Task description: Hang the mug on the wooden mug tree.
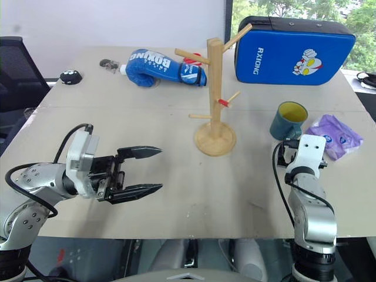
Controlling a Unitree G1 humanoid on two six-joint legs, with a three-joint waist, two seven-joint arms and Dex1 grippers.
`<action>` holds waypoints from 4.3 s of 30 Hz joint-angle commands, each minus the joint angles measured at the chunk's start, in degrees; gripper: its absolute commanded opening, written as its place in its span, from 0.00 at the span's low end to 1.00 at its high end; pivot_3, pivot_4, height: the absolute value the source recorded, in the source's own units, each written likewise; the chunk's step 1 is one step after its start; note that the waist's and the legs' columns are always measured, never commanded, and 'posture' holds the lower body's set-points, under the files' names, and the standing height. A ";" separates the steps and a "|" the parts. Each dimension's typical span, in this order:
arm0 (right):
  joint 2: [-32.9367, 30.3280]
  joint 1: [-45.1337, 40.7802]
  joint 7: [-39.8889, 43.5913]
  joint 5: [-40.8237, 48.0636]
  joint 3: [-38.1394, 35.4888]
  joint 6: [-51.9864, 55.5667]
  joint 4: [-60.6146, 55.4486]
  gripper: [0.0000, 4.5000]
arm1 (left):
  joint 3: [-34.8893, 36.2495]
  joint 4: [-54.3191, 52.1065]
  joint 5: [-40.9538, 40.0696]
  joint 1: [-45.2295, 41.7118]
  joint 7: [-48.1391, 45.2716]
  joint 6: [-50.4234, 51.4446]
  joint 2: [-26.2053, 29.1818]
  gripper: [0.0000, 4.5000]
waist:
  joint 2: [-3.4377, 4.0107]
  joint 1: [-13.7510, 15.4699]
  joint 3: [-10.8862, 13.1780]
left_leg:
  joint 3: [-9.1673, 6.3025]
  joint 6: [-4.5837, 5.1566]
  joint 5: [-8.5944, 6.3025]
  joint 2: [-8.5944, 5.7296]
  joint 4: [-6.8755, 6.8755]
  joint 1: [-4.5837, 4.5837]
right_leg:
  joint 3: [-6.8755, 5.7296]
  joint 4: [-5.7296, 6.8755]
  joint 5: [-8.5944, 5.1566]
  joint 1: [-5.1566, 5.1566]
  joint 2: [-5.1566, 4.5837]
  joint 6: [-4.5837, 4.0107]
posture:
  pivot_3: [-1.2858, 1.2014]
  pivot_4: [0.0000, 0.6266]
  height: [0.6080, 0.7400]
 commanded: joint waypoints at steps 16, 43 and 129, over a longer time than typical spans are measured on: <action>-0.73 -6.55 -0.60 -3.07 -2.10 -0.53 5.07 0.19 | 4.08 -3.60 -0.53 2.43 3.71 -0.85 -0.60 1.00 | 0.01 -0.04 0.01 | -0.01 -0.01 0.00 0.01 -0.01 0.00 | -0.01 0.01 0.03 0.00 0.00 0.03 | 0.52 0.24 1.00; -21.98 -6.07 28.26 13.70 -7.73 -1.05 1.15 0.01 | 6.64 -2.75 -2.90 3.07 7.92 -0.06 -2.72 1.00 | 0.05 0.09 0.04 | -0.01 0.24 -0.13 0.00 0.00 0.03 | 0.05 0.00 0.03 0.05 0.04 0.03 | 0.52 0.24 1.00; -33.84 -61.30 27.39 44.01 18.07 49.79 4.31 0.01 | 12.54 0.32 -6.54 6.21 3.81 -1.20 -4.78 1.00 | -0.08 -0.03 0.18 | 0.02 0.27 -0.15 0.03 0.02 -0.15 | 0.08 0.01 0.05 -0.13 -0.02 0.01 | 0.52 0.24 1.00</action>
